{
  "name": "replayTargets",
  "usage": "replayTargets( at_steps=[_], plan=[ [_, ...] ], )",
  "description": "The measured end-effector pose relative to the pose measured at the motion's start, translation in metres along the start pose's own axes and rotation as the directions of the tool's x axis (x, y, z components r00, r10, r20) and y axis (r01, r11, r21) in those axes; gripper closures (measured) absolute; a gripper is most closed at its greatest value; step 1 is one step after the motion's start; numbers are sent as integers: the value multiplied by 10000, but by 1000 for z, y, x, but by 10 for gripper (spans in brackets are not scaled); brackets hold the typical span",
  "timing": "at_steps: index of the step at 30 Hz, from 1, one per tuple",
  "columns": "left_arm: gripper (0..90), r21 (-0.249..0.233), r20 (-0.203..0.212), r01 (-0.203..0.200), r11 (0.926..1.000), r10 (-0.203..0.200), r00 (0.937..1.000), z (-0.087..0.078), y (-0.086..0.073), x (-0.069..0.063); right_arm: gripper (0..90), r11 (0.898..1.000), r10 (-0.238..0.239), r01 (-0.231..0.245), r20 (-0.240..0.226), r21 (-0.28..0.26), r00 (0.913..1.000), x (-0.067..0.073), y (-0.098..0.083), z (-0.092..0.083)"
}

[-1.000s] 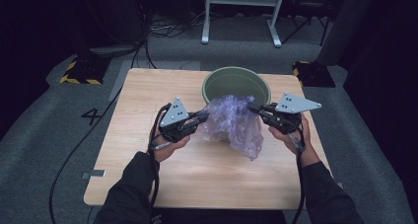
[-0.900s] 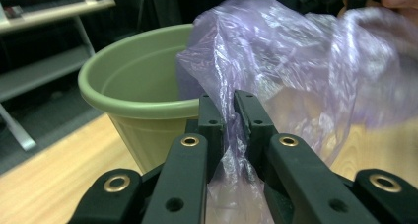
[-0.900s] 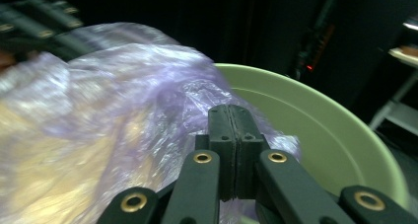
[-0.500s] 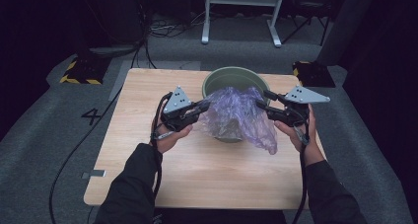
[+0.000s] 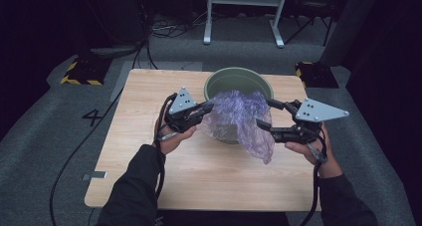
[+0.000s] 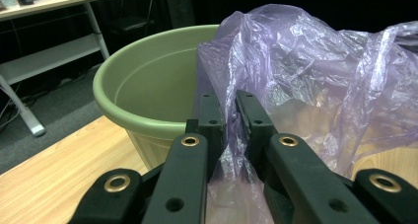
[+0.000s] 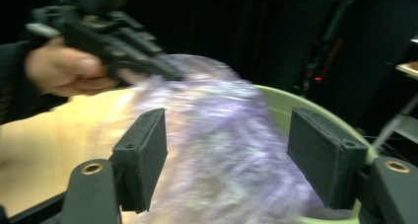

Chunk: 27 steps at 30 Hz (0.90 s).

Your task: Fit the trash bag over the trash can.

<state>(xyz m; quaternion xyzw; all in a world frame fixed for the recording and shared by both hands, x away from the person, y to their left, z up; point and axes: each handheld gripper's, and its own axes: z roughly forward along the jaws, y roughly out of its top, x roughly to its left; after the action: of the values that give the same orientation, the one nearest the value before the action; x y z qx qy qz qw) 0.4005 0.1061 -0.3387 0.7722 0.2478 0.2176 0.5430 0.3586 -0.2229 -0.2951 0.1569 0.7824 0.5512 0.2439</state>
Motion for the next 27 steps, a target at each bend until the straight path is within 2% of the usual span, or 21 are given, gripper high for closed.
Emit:
replayTargets(
  at_steps=[2, 9, 11, 15, 16, 19, 21, 23, 25, 27],
  plan=[
    [822, 23, 48, -28, 10000, 27, 10000, 0, 0, -1, 298, 9997, -214, 216, -201, 125, 9996, 8, 1, 1],
    [825, 167, -27, -114, 9998, 115, 9999, 2, 0, -2, 267, 9992, -392, 400, -860, 73, 9955, 37, -1, 5],
    [826, 196, -51, -91, 9998, 92, 9999, 3, 0, -2, 262, 9993, -359, 369, -951, 89, 9948, 40, -2, 6],
    [829, 233, -98, -18, 9997, 20, 9999, 3, -1, -2, 253, 9975, -565, 613, -1280, 343, 9902, 52, -8, 15],
    [829, 234, -84, -2, 9997, 4, 10000, 4, -1, -2, 254, 9964, -567, 636, -1166, 561, 9916, 55, -13, 21],
    [829, 260, -47, 14, 9997, -13, 10000, 5, -1, -3, 255, 9940, -730, 806, -1007, 736, 9922, 57, -16, 26],
    [829, 245, -58, -14, 9997, 15, 10000, 5, -1, -3, 278, 9907, -921, 984, -700, 938, 9933, 60, -19, 30],
    [827, 229, -48, -23, 9997, 24, 10000, 4, -1, -3, 372, 9867, -1229, 1251, -276, 1038, 9920, 62, -20, 34],
    [815, 218, -27, -5, 9998, 5, 10000, 4, -1, -2, 494, 9853, -1324, 1307, 84, 1098, 9912, 61, -21, 35],
    [802, 186, 42, 7, 9998, -8, 10000, 3, -1, -2, 609, 9803, -1647, 1579, 492, 1189, 9851, 58, -21, 36]
  ],
)
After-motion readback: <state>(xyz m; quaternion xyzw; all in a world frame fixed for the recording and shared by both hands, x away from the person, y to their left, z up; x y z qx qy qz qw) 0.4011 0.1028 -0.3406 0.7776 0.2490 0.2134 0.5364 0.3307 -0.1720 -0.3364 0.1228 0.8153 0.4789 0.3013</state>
